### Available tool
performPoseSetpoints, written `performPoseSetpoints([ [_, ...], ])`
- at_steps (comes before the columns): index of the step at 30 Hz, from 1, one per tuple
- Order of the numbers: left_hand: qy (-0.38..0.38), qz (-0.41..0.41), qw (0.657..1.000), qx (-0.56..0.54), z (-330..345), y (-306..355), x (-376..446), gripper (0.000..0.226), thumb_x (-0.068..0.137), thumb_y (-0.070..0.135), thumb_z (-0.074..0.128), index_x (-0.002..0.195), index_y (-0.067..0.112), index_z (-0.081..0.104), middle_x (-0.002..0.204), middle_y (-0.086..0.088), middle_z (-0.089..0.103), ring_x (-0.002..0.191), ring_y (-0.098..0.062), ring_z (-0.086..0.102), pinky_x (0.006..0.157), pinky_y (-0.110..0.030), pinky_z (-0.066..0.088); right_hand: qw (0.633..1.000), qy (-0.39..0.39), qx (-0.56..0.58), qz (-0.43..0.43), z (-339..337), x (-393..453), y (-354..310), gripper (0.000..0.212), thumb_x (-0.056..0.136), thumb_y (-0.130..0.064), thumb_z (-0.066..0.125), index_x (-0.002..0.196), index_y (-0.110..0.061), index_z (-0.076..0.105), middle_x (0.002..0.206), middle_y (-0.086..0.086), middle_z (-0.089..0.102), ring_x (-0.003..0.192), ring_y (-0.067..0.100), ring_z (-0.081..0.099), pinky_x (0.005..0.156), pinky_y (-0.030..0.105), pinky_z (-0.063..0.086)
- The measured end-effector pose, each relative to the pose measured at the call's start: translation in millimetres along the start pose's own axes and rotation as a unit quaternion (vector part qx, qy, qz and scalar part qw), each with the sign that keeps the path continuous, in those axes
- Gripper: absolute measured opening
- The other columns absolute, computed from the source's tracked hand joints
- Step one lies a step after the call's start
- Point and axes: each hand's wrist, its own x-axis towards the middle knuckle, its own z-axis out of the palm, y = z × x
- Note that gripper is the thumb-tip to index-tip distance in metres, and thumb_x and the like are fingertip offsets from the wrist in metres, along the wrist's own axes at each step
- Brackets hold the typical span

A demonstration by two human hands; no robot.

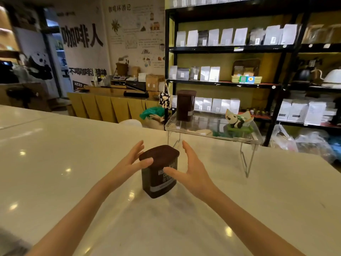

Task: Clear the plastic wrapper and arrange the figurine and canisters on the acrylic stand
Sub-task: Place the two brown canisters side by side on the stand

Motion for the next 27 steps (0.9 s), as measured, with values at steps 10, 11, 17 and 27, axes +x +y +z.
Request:
performPoseSetpoints([
  [10,-0.042,-0.022,0.99,-0.131,17.3,-25.6,-30.4,0.04,0.087,0.033,0.049,0.126,0.029,0.041,0.115,0.012,0.06,0.101,0.003,0.062,0.068,-0.007,0.051,0.99,-0.03,0.135,0.038,42.2,-19.9,17.0,0.068,0.06,-0.04,0.077,0.102,-0.061,0.028,0.104,-0.04,0.042,0.094,-0.021,0.044,0.066,0.0,0.041],
  [11,-0.038,-0.026,0.991,-0.123,17.9,-26.4,-30.6,0.04,0.087,0.033,0.048,0.127,0.026,0.043,0.117,0.009,0.06,0.106,-0.002,0.06,0.07,-0.008,0.052,0.989,-0.02,0.141,0.035,44.4,-19.8,17.1,0.067,0.059,-0.039,0.078,0.101,-0.059,0.029,0.105,-0.037,0.045,0.094,-0.021,0.046,0.067,0.002,0.042],
  [17,-0.039,-0.018,0.99,-0.133,18.0,-29.4,-32.3,0.031,0.089,0.027,0.049,0.12,0.026,0.049,0.112,0.011,0.063,0.093,0.006,0.064,0.066,-0.007,0.051,0.99,0.036,0.139,0.01,53.7,-18.9,20.6,0.075,0.056,-0.032,0.081,0.115,-0.041,0.035,0.116,-0.015,0.053,0.107,0.0,0.05,0.087,0.022,0.046],
  [27,-0.004,-0.017,0.994,-0.105,15.6,-22.0,-27.8,0.021,0.086,0.024,0.057,0.106,0.025,0.06,0.095,0.009,0.068,0.076,0.008,0.067,0.056,-0.007,0.05,0.992,0.029,0.123,0.008,47.7,-12.9,17.4,0.077,0.05,-0.039,0.081,0.112,-0.042,0.035,0.108,-0.027,0.051,0.104,-0.001,0.05,0.082,0.017,0.045],
])
